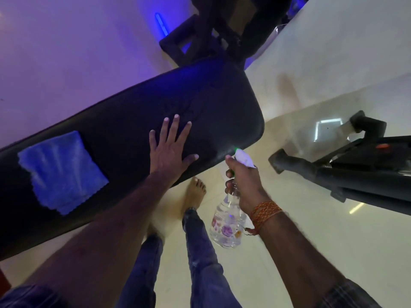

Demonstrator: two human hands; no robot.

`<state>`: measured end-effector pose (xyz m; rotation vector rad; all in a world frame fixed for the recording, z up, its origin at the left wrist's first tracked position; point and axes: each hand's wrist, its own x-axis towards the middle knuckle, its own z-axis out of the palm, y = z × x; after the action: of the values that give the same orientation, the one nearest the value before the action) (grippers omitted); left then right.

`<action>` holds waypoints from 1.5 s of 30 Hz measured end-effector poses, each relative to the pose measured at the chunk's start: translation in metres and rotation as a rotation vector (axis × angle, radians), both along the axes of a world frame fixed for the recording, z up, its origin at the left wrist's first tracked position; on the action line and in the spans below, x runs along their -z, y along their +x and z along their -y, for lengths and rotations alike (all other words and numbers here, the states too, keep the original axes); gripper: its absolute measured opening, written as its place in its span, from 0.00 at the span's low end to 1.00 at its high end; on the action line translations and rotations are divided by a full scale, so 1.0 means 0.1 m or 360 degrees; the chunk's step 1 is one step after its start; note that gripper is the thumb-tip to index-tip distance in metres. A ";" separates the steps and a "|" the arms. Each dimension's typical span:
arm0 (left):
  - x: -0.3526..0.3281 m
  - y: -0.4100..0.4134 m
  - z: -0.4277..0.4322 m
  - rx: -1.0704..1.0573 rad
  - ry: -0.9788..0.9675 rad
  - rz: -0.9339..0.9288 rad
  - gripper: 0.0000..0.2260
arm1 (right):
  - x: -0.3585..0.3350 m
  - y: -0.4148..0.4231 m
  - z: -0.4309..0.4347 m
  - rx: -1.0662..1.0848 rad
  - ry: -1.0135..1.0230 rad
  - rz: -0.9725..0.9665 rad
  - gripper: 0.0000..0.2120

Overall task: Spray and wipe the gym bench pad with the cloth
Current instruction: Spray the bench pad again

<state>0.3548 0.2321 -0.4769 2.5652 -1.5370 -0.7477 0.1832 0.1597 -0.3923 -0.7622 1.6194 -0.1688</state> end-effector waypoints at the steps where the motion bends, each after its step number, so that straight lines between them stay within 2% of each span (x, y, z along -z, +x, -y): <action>1: -0.01 0.05 -0.11 -0.0003 0.0004 0.0013 0.42 | -0.01 0.07 -0.09 -0.0023 -0.0002 -0.0011 0.05; 4: -0.04 0.19 -0.43 -0.0073 0.0009 0.0019 0.43 | -0.05 0.30 -0.38 -0.0081 0.0078 -0.0018 0.13; 9: -0.12 0.40 -0.86 -0.0244 0.0078 0.0029 0.46 | -0.08 0.72 -0.59 -0.0243 -0.0017 0.0048 0.16; 14: -0.15 0.61 -1.12 -0.0284 0.0116 0.0037 0.47 | -0.02 1.21 -0.51 -0.0381 -0.0083 -0.0092 0.22; 19: -0.17 0.69 -1.28 -0.0341 0.0113 0.0012 0.47 | -0.01 1.52 -0.66 -0.0609 -0.0120 -0.0110 0.20; 23: -0.20 0.71 -1.37 -0.0355 0.0132 -0.0014 0.48 | -0.02 1.43 -0.92 -0.0710 -0.0091 -0.0147 0.17; 27: -0.22 0.73 -1.46 -0.0335 0.0136 -0.0030 0.48 | 0.00 1.15 -1.19 -0.0570 -0.0061 -0.0092 0.11; 32: -0.24 0.72 -1.56 -0.0317 0.0148 -0.0026 0.48 | 0.05 0.89 -1.45 -0.0712 0.0006 -0.0180 0.21; 37: -0.25 0.72 -1.75 -0.0410 0.0034 0.0015 0.50 | 0.07 1.09 -1.49 -0.0864 -0.0004 -0.0149 0.17; 42: -0.23 0.80 -1.97 -0.0545 0.0006 -0.0109 0.51 | 0.11 1.58 -1.33 -0.1022 -0.0072 -0.0171 0.19; 45: -0.25 0.87 -2.06 -0.0616 -0.0090 -0.0172 0.52 | 0.12 1.83 -1.26 -0.1090 -0.0151 -0.0236 0.16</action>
<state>0.4417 0.4383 -0.4519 2.6119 -0.9716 -0.7642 0.3665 0.2855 -0.4044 -1.3822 1.4055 0.3114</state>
